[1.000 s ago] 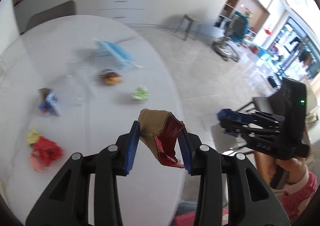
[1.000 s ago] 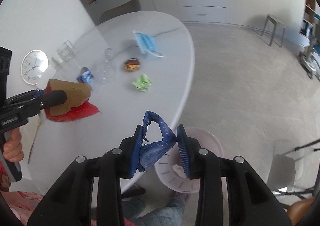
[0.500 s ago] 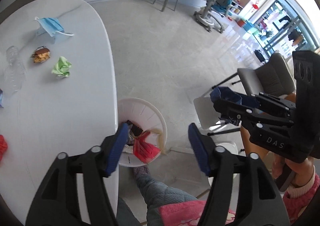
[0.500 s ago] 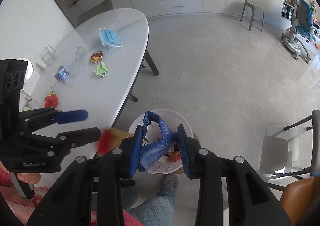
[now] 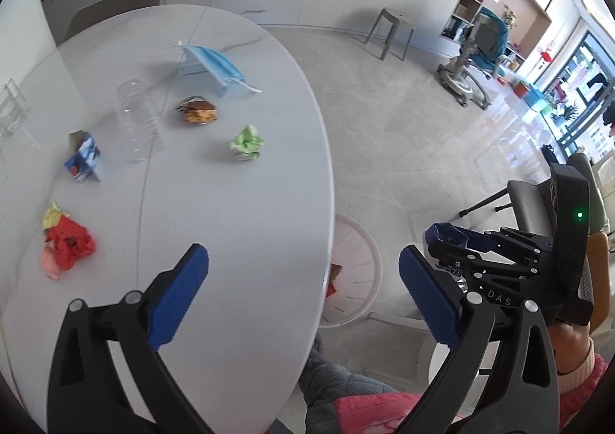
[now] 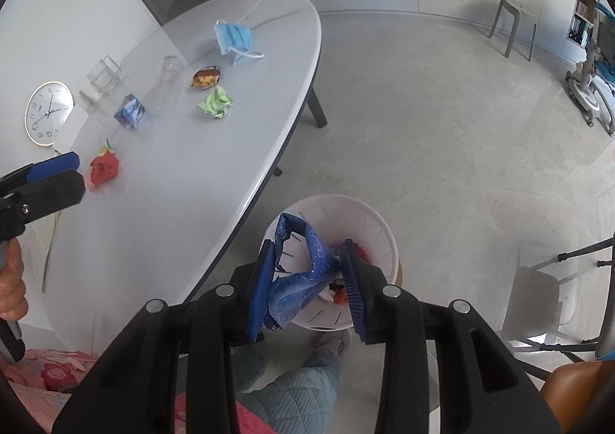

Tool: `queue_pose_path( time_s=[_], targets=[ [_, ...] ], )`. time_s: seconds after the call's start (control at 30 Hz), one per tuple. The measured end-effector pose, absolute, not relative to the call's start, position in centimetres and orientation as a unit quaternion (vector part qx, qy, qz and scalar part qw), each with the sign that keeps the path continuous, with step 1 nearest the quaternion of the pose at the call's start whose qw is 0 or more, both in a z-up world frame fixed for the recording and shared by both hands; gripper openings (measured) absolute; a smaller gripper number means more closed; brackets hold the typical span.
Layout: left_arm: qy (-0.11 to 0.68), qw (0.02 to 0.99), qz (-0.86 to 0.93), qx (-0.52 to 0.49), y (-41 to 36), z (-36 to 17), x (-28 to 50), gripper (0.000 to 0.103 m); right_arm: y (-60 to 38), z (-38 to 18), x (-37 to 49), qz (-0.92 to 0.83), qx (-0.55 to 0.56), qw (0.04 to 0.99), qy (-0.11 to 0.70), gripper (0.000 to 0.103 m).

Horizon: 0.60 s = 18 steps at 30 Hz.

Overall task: Collect trash
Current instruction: 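Carry both items to the white bin and release them inside, then move to the table and grasp the red crumpled paper with the right tool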

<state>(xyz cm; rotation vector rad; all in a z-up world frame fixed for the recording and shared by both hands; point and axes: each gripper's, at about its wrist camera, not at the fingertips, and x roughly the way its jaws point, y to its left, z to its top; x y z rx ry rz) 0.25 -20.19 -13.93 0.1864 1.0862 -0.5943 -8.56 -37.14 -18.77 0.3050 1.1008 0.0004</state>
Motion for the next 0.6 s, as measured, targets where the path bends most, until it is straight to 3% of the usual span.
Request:
queue_pose_path(
  time_s=[0.13,0.2,0.27,0.47,0.6],
  targets=[
    [0.518,0.809,-0.264,0.083,-18.7,-14.2,0.9,0.095,-36.2,-19.3,-7.9,-0.002,0.137,0.836,0.531,0.038],
    [0.521,0.808,-0.261,0.083,-18.2,-14.4,1.1,0.095,-35.7,-19.5,-7.7,-0.003,0.134,0.835,0.534,0.050],
    [0.522,0.809,-0.258,0.085,-17.9,-14.4,0.9,0.095,-35.2,-19.5,-7.5,-0.011,0.130,0.834,0.536,0.072],
    [0.524,0.811,-0.247,0.082,-16.1,-14.3,1.2,0.095,-33.8,-18.3,-6.8,-0.030,0.115,0.842,0.527,0.093],
    [0.522,0.817,-0.236,0.074,-14.4,-14.0,1.5,0.095,-32.1,-16.2,-5.7,-0.031,0.090,0.852,0.515,0.099]
  ],
)
